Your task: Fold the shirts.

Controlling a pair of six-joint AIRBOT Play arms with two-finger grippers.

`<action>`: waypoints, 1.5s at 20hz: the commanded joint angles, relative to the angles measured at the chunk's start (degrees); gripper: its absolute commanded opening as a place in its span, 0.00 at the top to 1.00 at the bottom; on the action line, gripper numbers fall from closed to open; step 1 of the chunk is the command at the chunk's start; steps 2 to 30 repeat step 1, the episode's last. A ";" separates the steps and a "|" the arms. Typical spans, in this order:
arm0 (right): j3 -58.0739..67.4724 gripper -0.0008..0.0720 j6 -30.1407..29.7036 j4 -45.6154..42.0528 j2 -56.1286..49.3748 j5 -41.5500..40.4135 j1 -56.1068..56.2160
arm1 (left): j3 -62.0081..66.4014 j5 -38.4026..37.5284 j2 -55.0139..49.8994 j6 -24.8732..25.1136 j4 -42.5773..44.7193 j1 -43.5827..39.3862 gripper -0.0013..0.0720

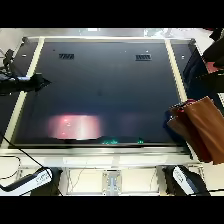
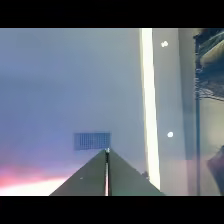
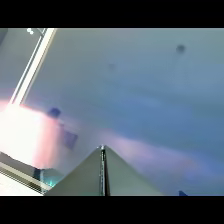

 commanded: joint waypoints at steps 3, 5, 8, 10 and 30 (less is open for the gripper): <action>0.07 0.97 -0.20 -0.39 0.04 -0.15 0.55 | -0.02 -0.11 0.02 -0.07 0.02 0.07 0.96; 0.07 0.97 -0.20 -0.39 0.04 -0.15 0.55 | -0.02 -0.11 0.02 -0.07 0.02 0.07 0.96; 0.07 0.97 -0.20 -0.39 0.04 -0.15 0.55 | -0.02 -0.11 0.02 -0.07 0.02 0.07 0.96; 0.07 0.97 -0.20 -0.39 0.04 -0.15 0.55 | -0.02 -0.11 0.02 -0.07 0.02 0.07 0.96; 0.07 0.97 -0.20 -0.39 0.04 -0.15 0.55 | -0.02 -0.11 0.02 -0.07 0.02 0.07 0.96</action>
